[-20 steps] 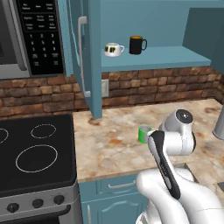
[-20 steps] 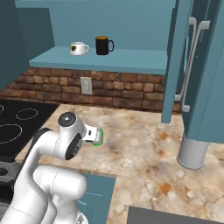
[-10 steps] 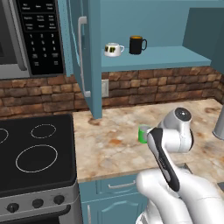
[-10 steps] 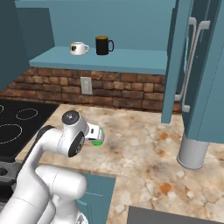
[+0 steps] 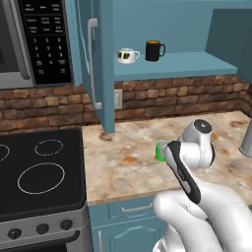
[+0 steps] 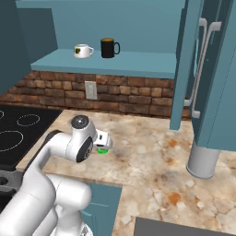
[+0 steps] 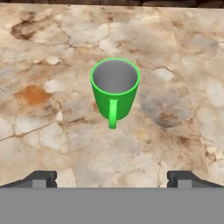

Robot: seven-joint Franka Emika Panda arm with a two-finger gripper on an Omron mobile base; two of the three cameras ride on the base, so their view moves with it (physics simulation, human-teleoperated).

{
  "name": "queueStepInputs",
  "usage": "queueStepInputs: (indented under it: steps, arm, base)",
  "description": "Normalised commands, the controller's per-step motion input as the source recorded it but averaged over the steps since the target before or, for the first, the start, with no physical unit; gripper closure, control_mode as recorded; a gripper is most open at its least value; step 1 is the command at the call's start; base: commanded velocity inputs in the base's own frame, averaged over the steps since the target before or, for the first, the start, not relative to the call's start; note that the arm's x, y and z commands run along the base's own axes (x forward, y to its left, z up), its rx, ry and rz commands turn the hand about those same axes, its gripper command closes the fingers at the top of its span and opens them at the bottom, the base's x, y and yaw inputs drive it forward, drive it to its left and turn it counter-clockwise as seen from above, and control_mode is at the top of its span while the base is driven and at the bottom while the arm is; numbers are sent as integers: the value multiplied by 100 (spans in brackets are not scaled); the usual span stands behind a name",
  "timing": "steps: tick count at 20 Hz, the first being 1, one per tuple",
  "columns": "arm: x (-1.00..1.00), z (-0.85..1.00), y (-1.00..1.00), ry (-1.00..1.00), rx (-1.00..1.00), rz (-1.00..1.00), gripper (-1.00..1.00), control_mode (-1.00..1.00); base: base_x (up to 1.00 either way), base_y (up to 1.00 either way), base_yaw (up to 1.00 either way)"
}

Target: Pick the mug on the counter and place it in the cabinet with the handle facing the right, like the mugs already inside.

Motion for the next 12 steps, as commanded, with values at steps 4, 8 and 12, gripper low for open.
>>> queueStepInputs:
  steps: [4,8,12]
  arm:
    - [13,-43,0,0,0,0,-100,-100]
    - [13,-42,0,-1,0,0,-100,-100]
    - [11,-39,3,-5,0,0,-100,-100]
  base:
    - [0,0,0]
    - [0,0,0]
    - [0,0,0]
